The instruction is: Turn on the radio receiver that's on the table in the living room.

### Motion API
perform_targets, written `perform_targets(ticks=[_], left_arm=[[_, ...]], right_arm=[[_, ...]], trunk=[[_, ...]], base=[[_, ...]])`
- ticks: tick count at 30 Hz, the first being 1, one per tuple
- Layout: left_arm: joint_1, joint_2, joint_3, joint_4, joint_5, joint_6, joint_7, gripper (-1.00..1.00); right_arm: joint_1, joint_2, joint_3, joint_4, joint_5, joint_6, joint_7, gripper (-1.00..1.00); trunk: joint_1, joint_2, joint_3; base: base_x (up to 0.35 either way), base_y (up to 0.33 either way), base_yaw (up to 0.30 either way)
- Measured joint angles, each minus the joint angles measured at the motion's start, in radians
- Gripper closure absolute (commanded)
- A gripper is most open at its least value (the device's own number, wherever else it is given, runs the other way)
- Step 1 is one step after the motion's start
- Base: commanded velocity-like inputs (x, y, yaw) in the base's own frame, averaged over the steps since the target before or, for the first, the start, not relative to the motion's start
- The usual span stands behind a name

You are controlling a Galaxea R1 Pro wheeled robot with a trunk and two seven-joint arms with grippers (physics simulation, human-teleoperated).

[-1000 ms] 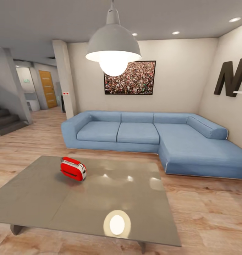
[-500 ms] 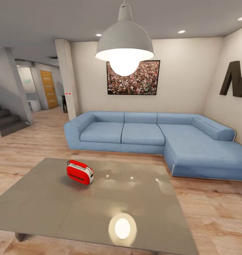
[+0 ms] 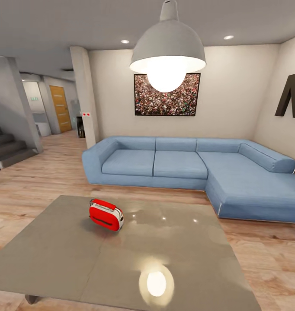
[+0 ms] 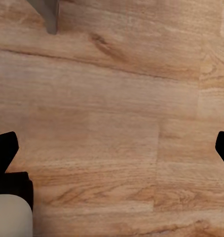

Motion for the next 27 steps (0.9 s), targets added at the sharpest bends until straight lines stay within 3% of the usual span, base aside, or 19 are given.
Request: perform_targets(ticks=[27], left_arm=[[0.0, -0.002, 0.0, 0.0, 0.0, 0.0, 0.0, -1.0]], right_arm=[[0.0, 0.0, 0.0, 0.001, 0.0, 0.0, 0.0, -1.0]], trunk=[[0.0, 0.0, 0.0]], base=[[0.109, 0.252, 0.0]])
